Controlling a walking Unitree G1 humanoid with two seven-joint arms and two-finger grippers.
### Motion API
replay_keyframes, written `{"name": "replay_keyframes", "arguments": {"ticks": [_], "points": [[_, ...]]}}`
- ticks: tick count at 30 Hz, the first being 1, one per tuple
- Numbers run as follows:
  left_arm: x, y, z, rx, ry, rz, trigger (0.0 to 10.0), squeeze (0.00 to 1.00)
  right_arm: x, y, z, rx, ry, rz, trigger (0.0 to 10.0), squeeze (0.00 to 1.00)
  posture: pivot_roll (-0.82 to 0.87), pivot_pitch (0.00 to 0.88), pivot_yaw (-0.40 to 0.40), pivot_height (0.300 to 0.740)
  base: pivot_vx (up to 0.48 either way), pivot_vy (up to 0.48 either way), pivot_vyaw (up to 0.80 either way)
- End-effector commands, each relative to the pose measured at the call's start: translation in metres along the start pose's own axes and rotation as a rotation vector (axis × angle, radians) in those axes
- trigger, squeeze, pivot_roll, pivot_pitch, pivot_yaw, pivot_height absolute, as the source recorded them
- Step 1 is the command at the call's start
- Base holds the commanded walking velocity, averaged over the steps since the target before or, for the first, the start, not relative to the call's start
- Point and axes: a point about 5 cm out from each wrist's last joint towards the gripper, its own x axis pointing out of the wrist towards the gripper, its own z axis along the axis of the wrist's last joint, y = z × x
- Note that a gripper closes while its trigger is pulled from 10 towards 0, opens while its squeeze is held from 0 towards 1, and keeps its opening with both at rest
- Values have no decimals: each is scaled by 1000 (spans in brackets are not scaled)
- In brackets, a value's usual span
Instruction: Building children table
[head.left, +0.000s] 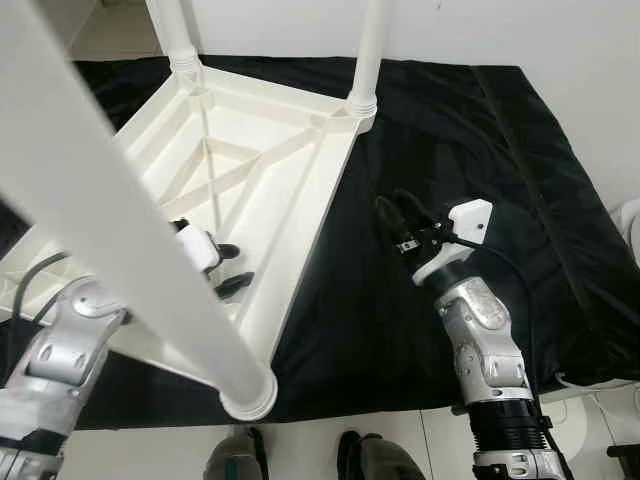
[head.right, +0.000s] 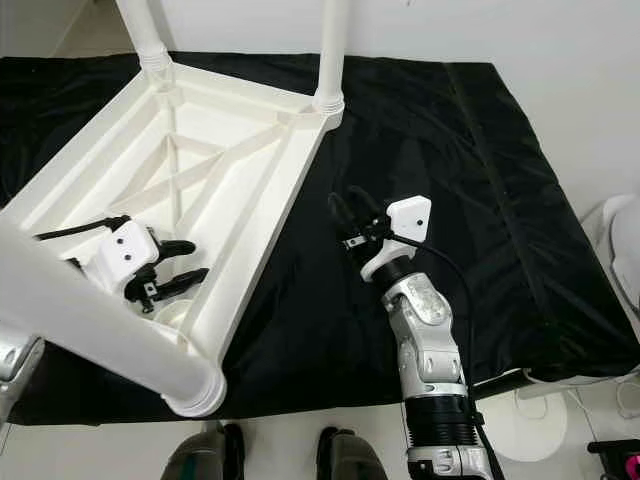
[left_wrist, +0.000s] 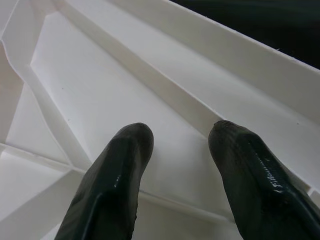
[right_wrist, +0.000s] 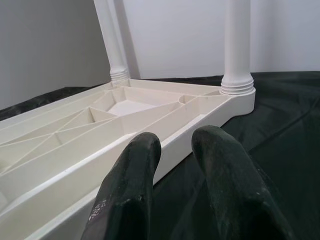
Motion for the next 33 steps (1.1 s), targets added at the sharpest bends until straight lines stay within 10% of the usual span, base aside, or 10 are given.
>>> {"name": "replay_keyframes", "arguments": {"ticks": [1, 15, 22, 33], "points": [[6, -1, -8, -15, 25, 89, 10000, 0, -2, 2, -1, 7, 12, -2, 10000, 0, 19, 168, 29, 740, 0, 0, 0], [51, -4, 17, -61, -114, 186, 10000, 0, -4, 4, 0, 9, 43, -23, 10000, 0, 11, 169, 38, 740, 0, 0, 0], [20, 20, 28, -95, -222, 162, 10000, 0, -10, 2, -1, 5, 61, -33, 10000, 0, 11, 166, 37, 740, 0, 0, 0], [-26, 12, 21, -58, -154, -82, 10000, 0, -18, -3, 0, -10, 81, -25, 10000, 0, 21, 158, 28, 740, 0, 0, 0]]}}
